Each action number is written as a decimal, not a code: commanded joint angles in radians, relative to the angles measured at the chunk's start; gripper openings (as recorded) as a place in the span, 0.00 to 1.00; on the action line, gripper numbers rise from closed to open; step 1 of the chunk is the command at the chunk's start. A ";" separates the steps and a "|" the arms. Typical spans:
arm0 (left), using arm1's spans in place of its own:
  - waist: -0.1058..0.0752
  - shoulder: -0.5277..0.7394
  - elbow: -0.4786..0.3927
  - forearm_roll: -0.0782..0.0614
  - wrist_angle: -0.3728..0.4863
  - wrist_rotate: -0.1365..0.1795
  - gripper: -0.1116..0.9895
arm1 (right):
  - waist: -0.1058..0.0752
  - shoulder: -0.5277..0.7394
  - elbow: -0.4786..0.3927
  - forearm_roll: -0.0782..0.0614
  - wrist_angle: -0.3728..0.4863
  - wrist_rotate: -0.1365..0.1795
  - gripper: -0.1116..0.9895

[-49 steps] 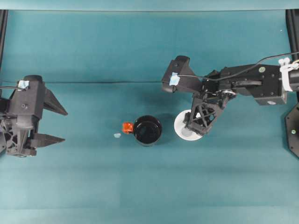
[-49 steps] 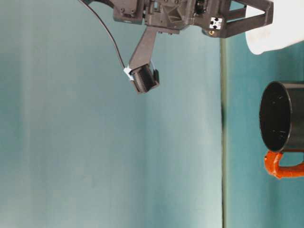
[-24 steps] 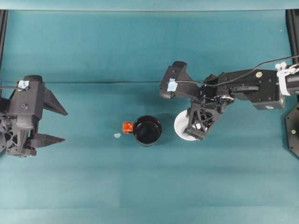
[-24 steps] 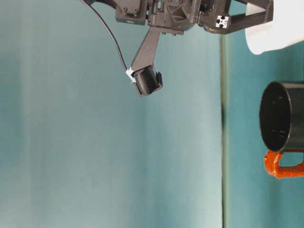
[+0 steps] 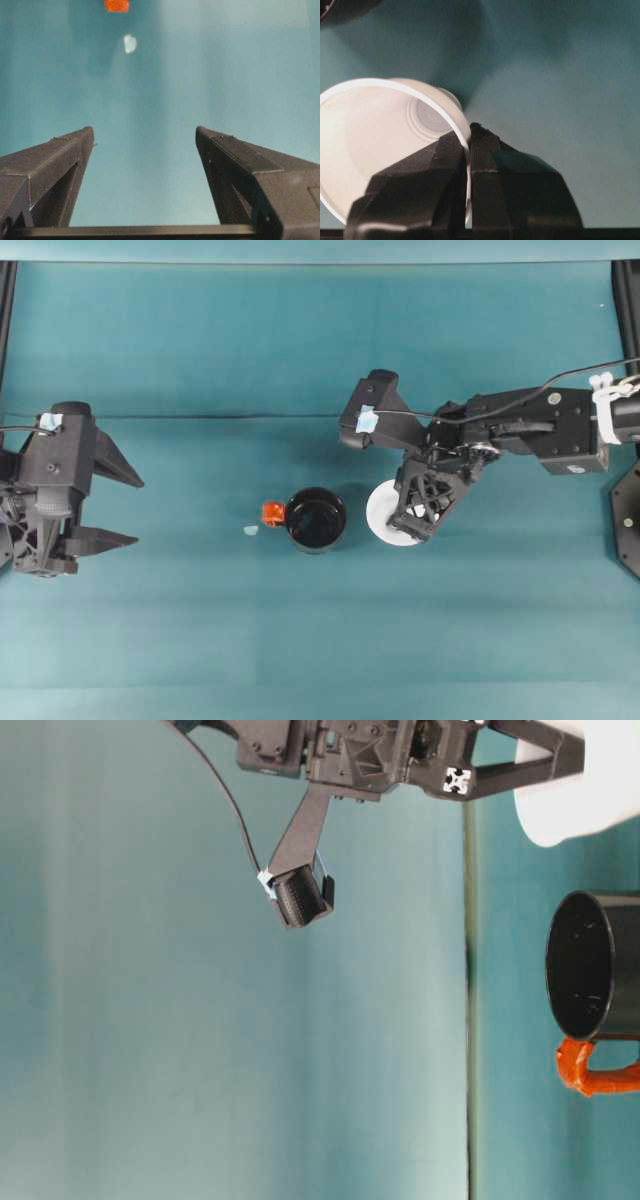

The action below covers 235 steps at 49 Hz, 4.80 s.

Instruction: Put the paper cup into the moved red handle cup holder.

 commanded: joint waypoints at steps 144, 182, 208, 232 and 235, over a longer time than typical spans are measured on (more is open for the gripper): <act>-0.002 -0.051 0.021 0.002 -0.051 -0.064 0.92 | 0.055 0.215 -0.439 -0.012 0.098 -0.041 0.30; 0.000 -0.057 0.028 0.002 -0.048 -0.064 0.92 | 0.041 0.029 -0.460 -0.057 0.149 -0.107 0.85; -0.002 -0.074 0.034 0.002 -0.046 -0.064 0.92 | 0.057 -0.196 -0.314 -0.061 0.129 -0.135 0.85; -0.002 -0.120 0.034 0.002 -0.046 -0.052 0.92 | 0.054 -0.486 0.074 -0.063 -0.360 -0.132 0.85; -0.002 -0.124 0.021 0.003 -0.052 -0.051 0.92 | 0.054 -0.514 0.126 -0.063 -0.411 -0.126 0.85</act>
